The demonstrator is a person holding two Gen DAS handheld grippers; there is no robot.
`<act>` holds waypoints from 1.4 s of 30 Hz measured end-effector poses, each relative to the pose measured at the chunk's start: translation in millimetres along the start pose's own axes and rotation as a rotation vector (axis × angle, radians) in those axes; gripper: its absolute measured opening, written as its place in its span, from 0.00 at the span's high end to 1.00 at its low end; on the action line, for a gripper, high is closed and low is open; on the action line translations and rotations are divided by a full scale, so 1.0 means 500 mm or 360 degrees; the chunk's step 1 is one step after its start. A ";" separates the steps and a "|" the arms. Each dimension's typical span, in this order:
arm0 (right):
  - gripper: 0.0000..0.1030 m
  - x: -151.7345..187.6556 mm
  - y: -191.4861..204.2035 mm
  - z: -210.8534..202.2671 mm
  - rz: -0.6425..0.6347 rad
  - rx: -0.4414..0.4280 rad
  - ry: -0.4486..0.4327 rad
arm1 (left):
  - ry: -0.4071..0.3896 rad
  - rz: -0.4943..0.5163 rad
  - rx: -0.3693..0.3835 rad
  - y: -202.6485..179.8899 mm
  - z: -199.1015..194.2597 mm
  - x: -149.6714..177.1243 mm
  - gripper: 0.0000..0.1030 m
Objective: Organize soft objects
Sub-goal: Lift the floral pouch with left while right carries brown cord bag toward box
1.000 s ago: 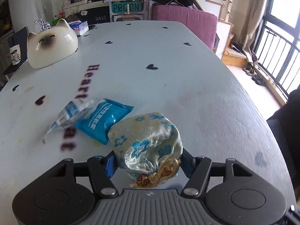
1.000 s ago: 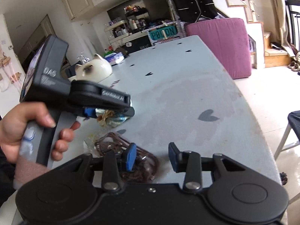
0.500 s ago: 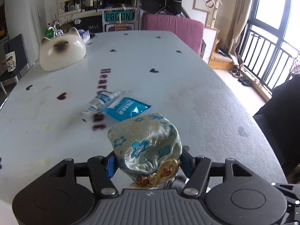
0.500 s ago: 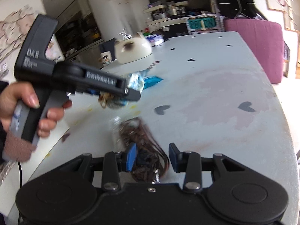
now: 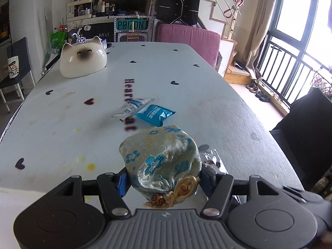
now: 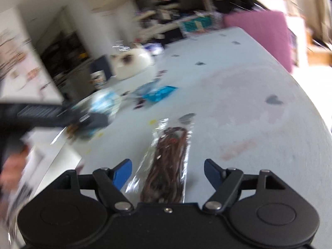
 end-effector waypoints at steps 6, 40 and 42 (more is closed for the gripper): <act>0.28 -0.009 0.037 0.043 -0.0080 0.0169 -0.0008 | -0.0011 -0.0018 0.0043 -0.003 -0.035 0.019 0.37; 0.79 0.046 0.107 -0.258 0.0079 0.0097 -0.0304 | -0.0128 0.0078 0.0133 -0.003 -0.267 0.109 0.37; 0.79 0.050 0.119 -0.272 0.0105 0.0060 -0.0301 | -0.0129 0.0095 0.0131 0.000 -0.285 0.117 0.37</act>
Point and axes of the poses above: each gripper's, at about its wrist camera, not at the fingertips, and z roughly the way its jaws point, y to its left, x to its underside, the point moved 7 cm from there along z, roughly the way its jaws point, and after that the axes turned 13 degrees about x, right-handed, at the moved point
